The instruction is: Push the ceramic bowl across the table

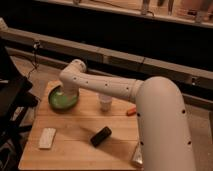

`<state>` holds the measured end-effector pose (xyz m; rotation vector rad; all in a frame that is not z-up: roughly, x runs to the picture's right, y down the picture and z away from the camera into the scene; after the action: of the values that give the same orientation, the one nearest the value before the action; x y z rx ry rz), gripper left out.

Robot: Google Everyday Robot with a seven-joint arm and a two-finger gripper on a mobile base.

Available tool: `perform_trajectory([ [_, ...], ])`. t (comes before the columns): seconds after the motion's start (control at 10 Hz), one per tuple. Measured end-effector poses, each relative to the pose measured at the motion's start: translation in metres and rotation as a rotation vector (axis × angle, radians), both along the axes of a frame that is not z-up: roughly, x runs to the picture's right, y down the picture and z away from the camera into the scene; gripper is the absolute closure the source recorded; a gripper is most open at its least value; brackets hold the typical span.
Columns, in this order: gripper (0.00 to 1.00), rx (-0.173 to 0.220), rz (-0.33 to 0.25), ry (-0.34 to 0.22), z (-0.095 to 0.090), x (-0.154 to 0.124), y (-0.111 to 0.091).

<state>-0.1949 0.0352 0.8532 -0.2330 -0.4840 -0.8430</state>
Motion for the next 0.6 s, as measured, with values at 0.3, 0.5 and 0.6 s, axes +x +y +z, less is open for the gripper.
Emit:
perform_trajectory([
  [0.3, 1.00, -0.028, 0.076, 0.081, 0.001, 0.050, 0.018],
  [0.5, 1.00, -0.059, 0.118, 0.123, 0.011, 0.065, 0.029],
  [0.6, 1.00, -0.075, 0.127, 0.136, 0.018, 0.067, 0.034],
])
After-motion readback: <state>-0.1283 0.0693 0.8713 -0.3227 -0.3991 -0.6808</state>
